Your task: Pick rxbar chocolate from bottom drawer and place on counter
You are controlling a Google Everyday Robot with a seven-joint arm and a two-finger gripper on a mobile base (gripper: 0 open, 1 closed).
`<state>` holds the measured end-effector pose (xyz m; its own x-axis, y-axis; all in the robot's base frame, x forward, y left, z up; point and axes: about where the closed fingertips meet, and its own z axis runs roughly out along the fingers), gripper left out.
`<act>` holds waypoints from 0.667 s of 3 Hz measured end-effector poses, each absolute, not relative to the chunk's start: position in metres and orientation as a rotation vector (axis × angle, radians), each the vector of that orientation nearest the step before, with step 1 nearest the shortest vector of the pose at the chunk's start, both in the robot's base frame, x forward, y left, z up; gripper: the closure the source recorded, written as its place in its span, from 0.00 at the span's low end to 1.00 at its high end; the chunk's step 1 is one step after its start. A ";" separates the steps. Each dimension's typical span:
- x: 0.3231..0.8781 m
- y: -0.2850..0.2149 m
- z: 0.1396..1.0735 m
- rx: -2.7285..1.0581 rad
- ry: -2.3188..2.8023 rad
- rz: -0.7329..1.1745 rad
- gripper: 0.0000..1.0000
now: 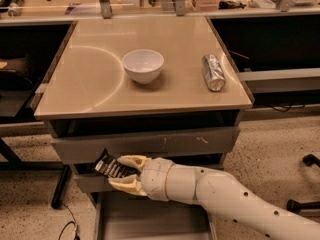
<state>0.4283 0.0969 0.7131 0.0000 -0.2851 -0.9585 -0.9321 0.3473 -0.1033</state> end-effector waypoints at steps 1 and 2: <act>0.447 0.097 0.743 -1.149 1.477 0.711 1.00; 0.482 0.096 0.779 -1.161 1.450 0.669 1.00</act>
Offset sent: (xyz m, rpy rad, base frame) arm 0.1090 -0.0068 0.1188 -0.0129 -0.1588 -0.0370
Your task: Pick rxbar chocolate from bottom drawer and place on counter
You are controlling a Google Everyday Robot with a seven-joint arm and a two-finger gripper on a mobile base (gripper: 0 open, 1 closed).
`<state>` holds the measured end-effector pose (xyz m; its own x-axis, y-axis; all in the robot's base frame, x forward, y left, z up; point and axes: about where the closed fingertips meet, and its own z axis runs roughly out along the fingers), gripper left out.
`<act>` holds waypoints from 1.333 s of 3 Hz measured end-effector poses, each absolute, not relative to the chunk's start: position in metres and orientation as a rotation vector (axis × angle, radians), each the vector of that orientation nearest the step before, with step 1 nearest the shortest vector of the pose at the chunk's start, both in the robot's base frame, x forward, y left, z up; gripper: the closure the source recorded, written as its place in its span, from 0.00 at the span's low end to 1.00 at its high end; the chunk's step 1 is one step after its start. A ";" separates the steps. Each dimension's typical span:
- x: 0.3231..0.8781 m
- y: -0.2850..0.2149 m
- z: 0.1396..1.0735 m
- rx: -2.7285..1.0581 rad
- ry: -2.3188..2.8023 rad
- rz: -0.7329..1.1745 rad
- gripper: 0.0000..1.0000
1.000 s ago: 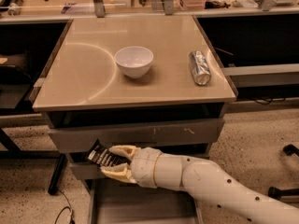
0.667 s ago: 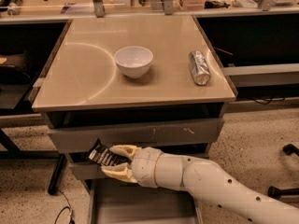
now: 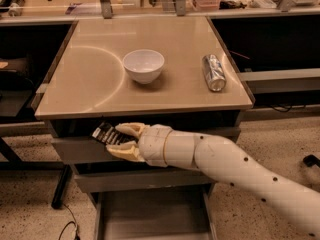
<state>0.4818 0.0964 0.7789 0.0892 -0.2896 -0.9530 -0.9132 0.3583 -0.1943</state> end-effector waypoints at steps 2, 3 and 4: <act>0.537 0.098 0.852 -1.229 1.403 0.589 1.00; 0.549 0.103 0.878 -1.279 1.396 0.572 1.00; 0.561 0.113 0.889 -1.332 1.404 0.581 1.00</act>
Offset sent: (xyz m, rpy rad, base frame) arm 0.0846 0.0019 0.1147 -0.0968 -0.1177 0.0283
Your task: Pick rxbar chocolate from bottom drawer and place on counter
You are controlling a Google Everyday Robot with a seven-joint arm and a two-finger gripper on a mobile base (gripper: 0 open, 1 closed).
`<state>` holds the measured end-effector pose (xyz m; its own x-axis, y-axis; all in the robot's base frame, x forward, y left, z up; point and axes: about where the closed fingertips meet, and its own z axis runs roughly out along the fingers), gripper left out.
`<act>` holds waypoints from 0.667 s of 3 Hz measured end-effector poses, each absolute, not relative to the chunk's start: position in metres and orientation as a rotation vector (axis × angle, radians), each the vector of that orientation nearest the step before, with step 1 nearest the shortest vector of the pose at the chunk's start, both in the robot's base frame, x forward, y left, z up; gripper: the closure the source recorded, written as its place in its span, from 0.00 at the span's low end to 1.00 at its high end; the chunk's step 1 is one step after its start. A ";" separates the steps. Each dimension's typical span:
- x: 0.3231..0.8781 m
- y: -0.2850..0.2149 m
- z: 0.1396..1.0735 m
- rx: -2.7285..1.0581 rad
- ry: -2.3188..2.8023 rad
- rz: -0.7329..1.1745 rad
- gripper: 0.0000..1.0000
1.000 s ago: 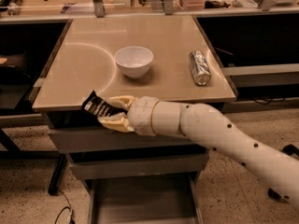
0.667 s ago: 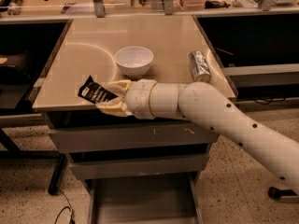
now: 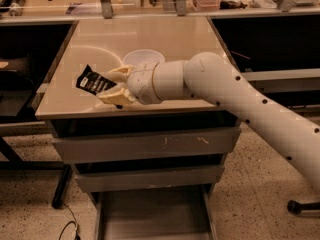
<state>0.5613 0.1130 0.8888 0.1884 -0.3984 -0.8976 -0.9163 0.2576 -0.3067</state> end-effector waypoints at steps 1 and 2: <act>0.581 0.125 0.888 -1.369 1.425 0.610 1.00; 0.601 0.139 0.883 -1.404 1.444 0.636 1.00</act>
Offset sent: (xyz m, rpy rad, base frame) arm 0.0660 0.0426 -0.0097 -0.0729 0.0987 0.0840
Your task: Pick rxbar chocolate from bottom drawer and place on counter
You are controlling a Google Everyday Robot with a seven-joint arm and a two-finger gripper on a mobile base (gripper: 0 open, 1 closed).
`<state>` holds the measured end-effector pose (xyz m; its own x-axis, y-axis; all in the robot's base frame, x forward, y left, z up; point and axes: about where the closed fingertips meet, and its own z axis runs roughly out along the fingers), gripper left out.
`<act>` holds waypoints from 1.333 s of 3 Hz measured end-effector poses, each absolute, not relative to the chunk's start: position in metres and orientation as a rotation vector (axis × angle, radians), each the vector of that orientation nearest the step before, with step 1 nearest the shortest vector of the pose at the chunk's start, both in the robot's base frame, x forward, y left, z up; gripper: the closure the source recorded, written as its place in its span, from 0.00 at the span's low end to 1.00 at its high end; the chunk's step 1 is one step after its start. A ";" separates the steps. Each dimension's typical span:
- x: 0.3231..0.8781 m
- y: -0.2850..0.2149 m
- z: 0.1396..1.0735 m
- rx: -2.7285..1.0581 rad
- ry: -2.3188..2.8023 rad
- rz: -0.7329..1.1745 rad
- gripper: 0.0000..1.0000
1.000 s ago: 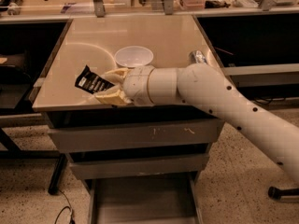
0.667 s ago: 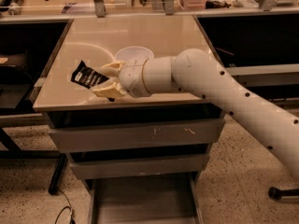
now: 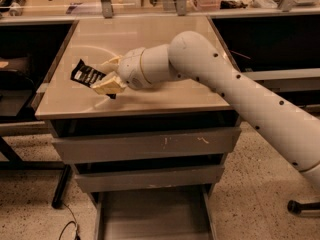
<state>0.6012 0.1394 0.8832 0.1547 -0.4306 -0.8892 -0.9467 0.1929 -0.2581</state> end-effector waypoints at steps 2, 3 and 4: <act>0.624 0.171 0.865 -1.474 1.474 0.688 1.00; 0.631 0.184 0.851 -1.498 1.493 0.719 1.00; 0.635 0.191 0.842 -1.507 1.505 0.743 1.00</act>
Offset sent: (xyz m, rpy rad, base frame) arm 0.0355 0.0444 -0.0298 -0.0664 0.0862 0.0780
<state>0.6353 0.1909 0.8423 0.0961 -0.4725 -0.8761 -0.9829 0.0940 -0.1585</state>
